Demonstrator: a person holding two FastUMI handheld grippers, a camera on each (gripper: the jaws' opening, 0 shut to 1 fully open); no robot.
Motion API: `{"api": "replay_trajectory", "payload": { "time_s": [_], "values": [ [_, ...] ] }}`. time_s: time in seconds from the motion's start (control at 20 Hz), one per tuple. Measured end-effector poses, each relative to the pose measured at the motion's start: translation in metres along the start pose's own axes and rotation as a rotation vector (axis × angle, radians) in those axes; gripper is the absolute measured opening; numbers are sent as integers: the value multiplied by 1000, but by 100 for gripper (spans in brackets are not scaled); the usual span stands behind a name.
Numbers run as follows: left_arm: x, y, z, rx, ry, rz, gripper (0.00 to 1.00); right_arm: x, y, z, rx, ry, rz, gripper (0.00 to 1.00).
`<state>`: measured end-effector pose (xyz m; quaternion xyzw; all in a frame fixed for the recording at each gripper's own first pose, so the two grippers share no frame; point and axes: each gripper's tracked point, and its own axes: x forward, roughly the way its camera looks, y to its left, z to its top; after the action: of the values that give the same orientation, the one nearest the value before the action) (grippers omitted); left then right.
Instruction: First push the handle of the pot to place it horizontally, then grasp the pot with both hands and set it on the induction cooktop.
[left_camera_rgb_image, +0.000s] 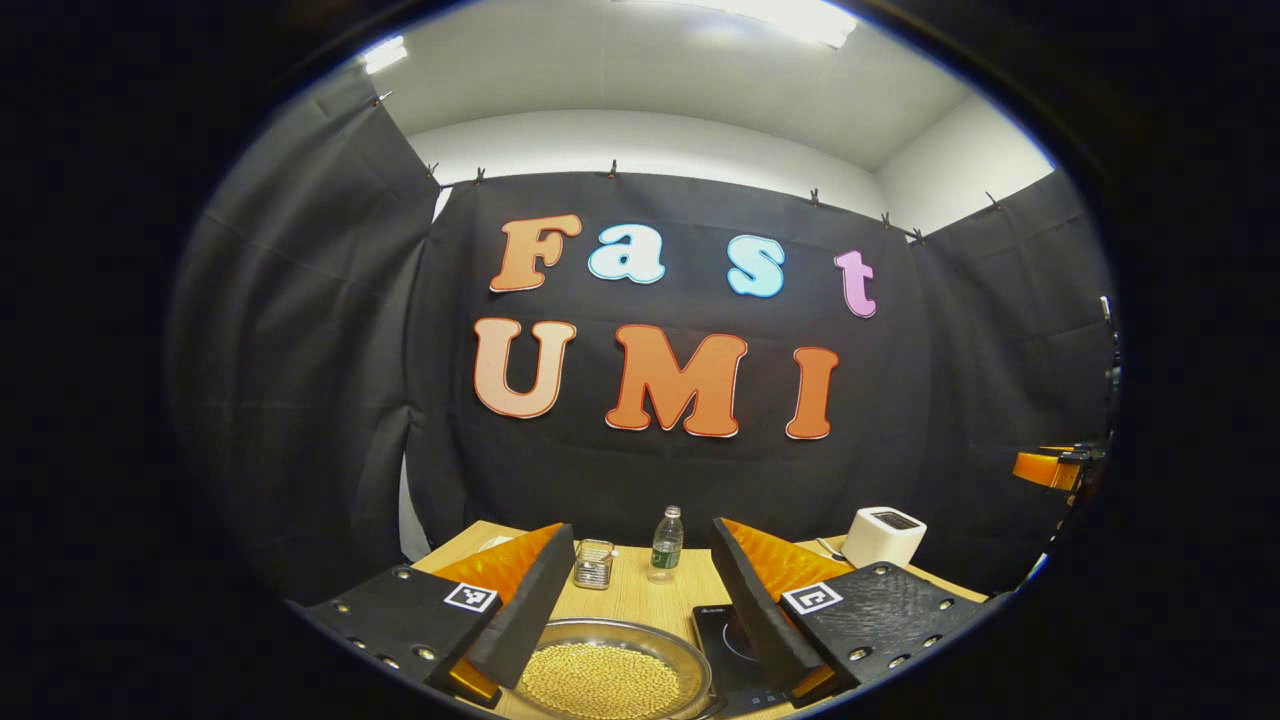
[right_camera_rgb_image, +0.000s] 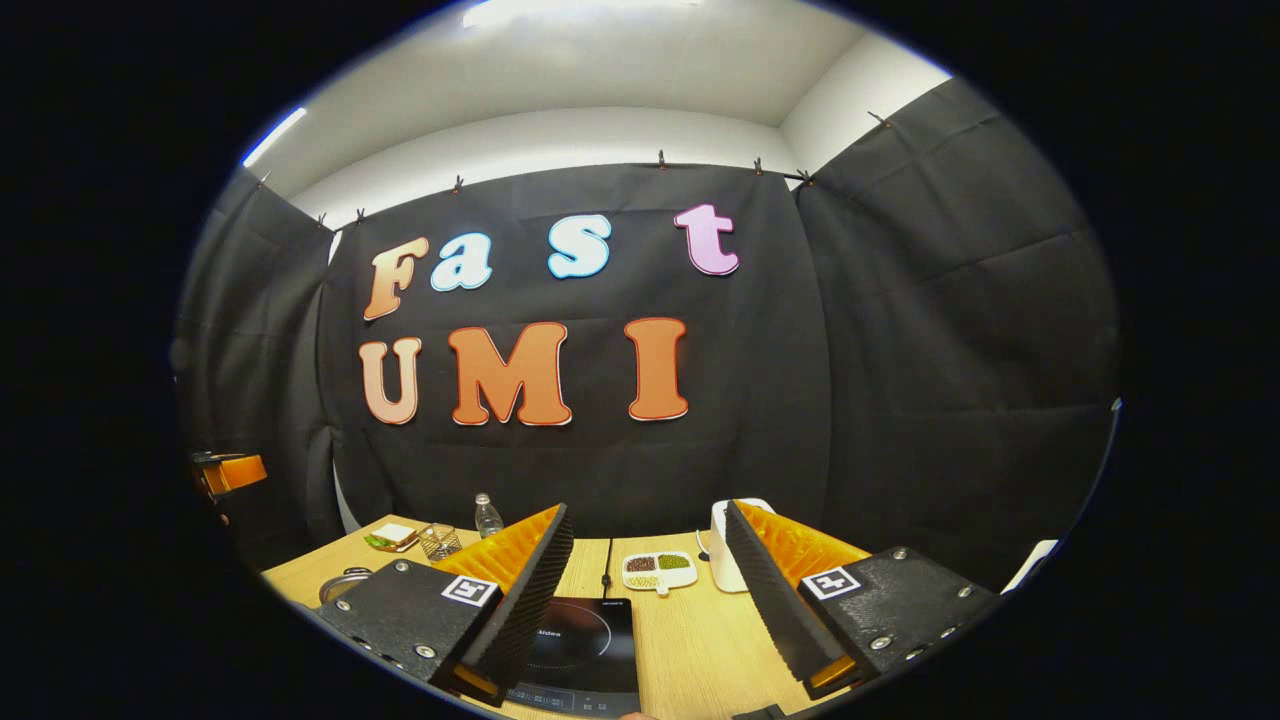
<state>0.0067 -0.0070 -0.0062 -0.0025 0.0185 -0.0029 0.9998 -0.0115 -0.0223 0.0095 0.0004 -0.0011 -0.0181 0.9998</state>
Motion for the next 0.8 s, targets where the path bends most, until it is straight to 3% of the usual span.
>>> {"api": "replay_trajectory", "payload": {
  "time_s": [0.8],
  "values": [
    [0, 2, 3, 18, -4, 18, 88, 0, -5, 0, -1, 4, -3, 95]
  ]
}}
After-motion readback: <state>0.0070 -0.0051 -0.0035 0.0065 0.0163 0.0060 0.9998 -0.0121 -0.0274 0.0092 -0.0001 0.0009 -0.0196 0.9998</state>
